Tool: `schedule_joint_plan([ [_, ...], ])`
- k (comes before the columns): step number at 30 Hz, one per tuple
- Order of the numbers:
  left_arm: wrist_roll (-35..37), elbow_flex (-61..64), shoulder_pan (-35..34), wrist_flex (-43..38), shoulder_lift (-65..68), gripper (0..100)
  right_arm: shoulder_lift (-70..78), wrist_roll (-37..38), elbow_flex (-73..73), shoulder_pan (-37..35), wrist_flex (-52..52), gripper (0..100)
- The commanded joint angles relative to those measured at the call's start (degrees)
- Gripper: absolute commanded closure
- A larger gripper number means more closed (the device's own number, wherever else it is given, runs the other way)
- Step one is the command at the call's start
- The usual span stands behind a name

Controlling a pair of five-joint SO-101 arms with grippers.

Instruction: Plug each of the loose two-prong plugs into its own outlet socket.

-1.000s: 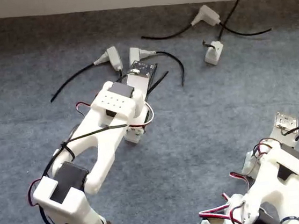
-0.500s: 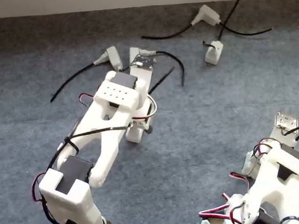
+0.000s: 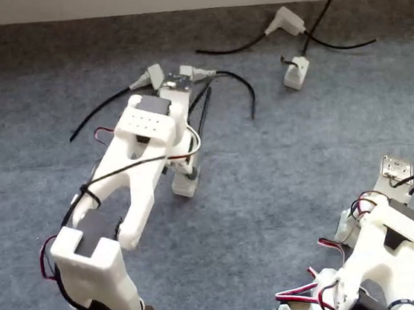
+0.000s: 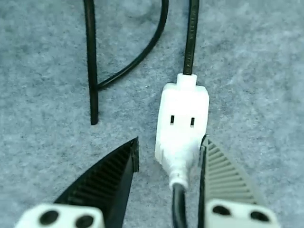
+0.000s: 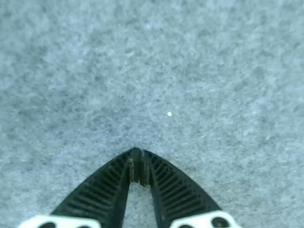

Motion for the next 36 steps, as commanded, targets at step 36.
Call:
schedule_joint_plan([
  [36,-13.71,-72.31,4.09,3.25,23.69,99,0.04,-0.53,0.31,-0.40,-1.89,99.1],
])
